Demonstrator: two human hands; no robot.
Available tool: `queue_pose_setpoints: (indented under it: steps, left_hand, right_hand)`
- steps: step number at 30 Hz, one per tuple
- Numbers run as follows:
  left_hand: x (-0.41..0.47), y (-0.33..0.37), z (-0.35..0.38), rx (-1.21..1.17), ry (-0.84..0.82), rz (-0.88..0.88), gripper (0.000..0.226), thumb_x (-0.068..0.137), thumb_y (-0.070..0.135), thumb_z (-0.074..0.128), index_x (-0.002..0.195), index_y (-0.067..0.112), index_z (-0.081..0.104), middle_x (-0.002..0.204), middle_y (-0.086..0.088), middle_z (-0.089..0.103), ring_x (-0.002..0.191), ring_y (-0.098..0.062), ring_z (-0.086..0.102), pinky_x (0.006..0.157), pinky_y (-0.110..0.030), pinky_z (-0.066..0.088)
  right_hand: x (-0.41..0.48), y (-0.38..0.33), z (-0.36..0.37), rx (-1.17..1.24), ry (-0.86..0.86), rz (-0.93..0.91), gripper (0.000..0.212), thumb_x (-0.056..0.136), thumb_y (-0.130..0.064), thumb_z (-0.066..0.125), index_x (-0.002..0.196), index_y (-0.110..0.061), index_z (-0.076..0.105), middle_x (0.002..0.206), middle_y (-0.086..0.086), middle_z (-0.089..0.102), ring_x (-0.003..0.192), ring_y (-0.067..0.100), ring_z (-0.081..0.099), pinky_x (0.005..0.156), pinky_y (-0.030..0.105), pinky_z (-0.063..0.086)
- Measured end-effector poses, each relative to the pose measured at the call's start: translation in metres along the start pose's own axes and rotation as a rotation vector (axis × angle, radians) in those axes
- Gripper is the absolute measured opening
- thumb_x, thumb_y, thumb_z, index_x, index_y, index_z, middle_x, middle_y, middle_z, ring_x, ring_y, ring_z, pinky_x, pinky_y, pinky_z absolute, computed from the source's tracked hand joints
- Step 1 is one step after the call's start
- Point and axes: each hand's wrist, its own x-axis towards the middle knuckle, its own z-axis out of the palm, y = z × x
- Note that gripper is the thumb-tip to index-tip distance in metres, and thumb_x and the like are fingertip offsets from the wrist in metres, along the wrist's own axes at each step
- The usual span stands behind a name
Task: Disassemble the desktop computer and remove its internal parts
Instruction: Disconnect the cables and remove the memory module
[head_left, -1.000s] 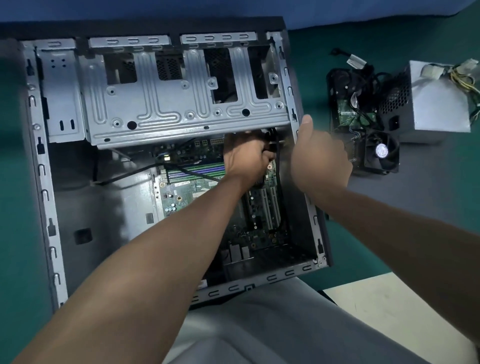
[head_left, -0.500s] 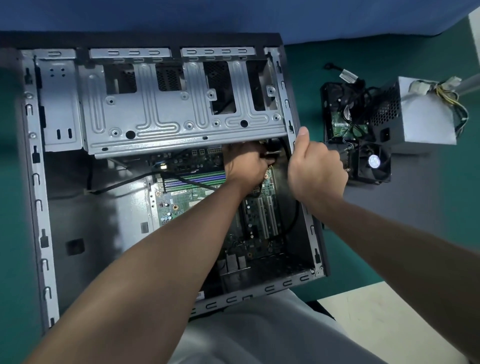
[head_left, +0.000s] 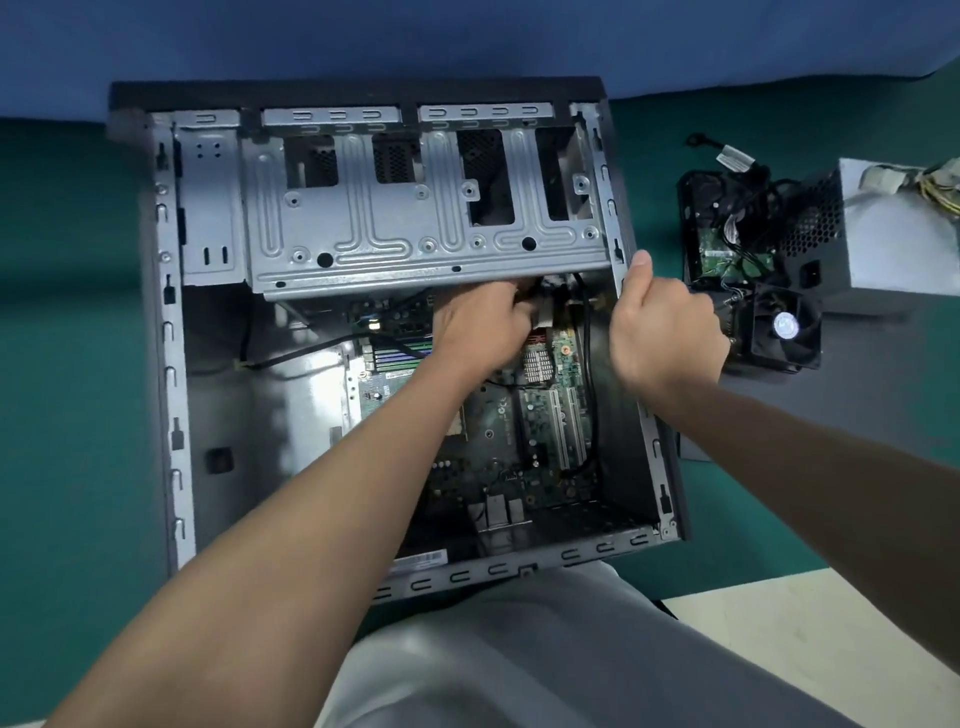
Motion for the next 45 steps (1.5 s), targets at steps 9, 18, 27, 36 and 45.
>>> queue_pose_setpoints:
  steps: [9, 18, 27, 36, 45]
  left_hand:
    - [-0.036, -0.028, -0.009, 0.022, 0.288, -0.084, 0.015, 0.091, 0.012, 0.056, 0.101, 0.008, 0.067, 0.086, -0.006, 0.065, 0.082, -0.028, 0.06, 0.077, -0.036, 0.047]
    - [-0.025, 0.005, 0.009, 0.066, -0.092, 0.134, 0.055, 0.084, 0.003, 0.059, 0.136, 0.009, 0.043, 0.112, -0.01, 0.053, 0.108, -0.029, 0.049, 0.103, -0.045, 0.039]
    - [0.026, 0.012, 0.02, -0.007, -0.176, -0.179, 0.03, 0.1, 0.033, 0.041, 0.082, 0.012, 0.052, 0.084, -0.006, 0.055, 0.081, -0.026, 0.058, 0.075, -0.033, 0.044]
    - [0.038, 0.023, 0.029, -0.066, -0.347, -0.106, 0.031, 0.099, 0.017, 0.034, 0.098, 0.002, 0.062, 0.104, -0.017, 0.064, 0.1, -0.028, 0.058, 0.072, -0.018, 0.042]
    - [0.042, 0.018, 0.039, -0.048, -0.26, -0.026, 0.032, 0.101, 0.022, 0.036, 0.108, 0.001, 0.06, 0.112, -0.026, 0.061, 0.107, -0.038, 0.06, 0.083, -0.034, 0.043]
  right_hand:
    - [0.001, 0.0, 0.0, 0.011, -0.001, 0.015, 0.073, 0.096, -0.054, 0.011, 0.087, -0.004, 0.064, 0.092, 0.024, 0.063, 0.077, 0.035, 0.051, 0.073, 0.044, 0.037]
    - [0.001, -0.001, 0.002, 0.013, 0.0, 0.029, 0.067, 0.095, -0.056, 0.01, 0.078, -0.01, 0.056, 0.091, 0.022, 0.062, 0.075, 0.034, 0.049, 0.072, 0.044, 0.036]
    - [0.002, -0.001, 0.002, 0.011, -0.004, 0.036, 0.067, 0.099, -0.051, 0.016, 0.086, -0.005, 0.063, 0.092, 0.022, 0.062, 0.087, 0.041, 0.056, 0.074, 0.044, 0.038]
    - [0.002, -0.005, -0.001, 0.004, -0.002, 0.041, 0.061, 0.101, -0.046, 0.02, 0.077, -0.008, 0.061, 0.087, 0.02, 0.063, 0.085, 0.042, 0.057, 0.079, 0.046, 0.045]
    - [0.002, -0.008, -0.003, -0.006, 0.012, 0.025, 0.058, 0.1, -0.047, 0.019, 0.066, -0.012, 0.051, 0.08, 0.019, 0.063, 0.078, 0.041, 0.058, 0.078, 0.049, 0.049]
